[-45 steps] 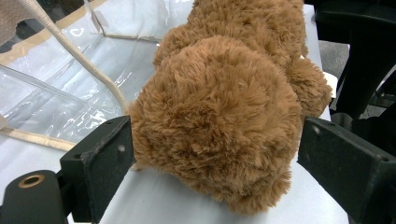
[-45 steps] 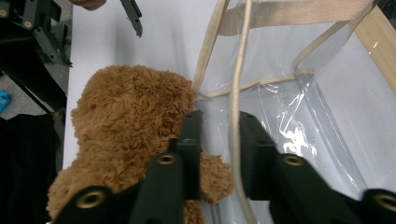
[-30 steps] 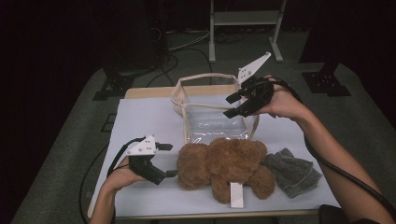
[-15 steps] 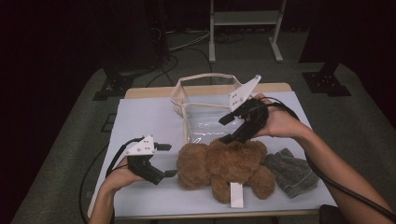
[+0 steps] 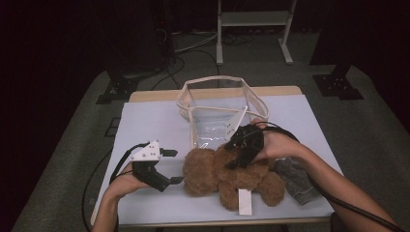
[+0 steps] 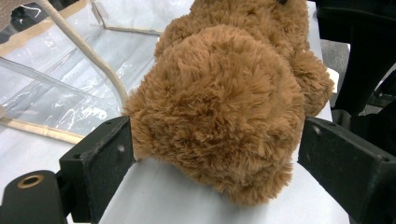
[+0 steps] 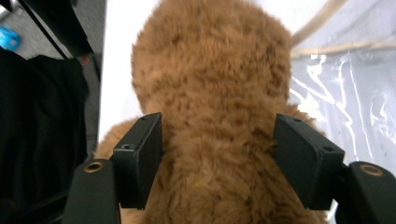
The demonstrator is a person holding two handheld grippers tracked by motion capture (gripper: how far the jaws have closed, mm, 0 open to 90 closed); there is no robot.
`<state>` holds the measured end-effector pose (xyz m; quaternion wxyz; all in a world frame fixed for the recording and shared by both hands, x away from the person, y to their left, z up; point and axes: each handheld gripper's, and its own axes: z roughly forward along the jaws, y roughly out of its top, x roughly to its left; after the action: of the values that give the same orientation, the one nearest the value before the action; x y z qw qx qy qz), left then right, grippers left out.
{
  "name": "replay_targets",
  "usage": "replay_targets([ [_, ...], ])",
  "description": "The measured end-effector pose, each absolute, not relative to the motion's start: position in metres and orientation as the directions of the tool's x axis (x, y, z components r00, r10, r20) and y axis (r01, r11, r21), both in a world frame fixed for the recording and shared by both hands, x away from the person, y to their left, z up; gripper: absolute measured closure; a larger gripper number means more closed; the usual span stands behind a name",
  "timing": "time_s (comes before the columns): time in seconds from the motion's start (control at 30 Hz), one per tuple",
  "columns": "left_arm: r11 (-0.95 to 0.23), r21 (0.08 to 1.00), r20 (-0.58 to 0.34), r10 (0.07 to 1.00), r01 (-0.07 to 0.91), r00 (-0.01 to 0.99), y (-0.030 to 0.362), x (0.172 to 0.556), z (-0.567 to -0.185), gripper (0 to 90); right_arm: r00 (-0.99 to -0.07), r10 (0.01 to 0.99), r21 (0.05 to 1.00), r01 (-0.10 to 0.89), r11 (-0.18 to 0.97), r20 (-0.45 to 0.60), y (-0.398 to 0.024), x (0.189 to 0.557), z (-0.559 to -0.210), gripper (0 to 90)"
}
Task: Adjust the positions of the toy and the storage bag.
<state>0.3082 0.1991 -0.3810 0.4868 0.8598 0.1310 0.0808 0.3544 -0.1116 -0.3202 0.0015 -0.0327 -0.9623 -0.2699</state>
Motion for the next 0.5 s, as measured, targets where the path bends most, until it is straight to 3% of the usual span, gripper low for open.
replay_targets([
  [0.5, -0.497, 0.853, -0.002, 0.301, 0.158, 0.954, 0.198, 0.309, -0.384, 9.5, -0.998, 0.062, 0.537, 0.042, 0.842, -0.02, -0.116, 0.343, -0.34, 22.4],
])
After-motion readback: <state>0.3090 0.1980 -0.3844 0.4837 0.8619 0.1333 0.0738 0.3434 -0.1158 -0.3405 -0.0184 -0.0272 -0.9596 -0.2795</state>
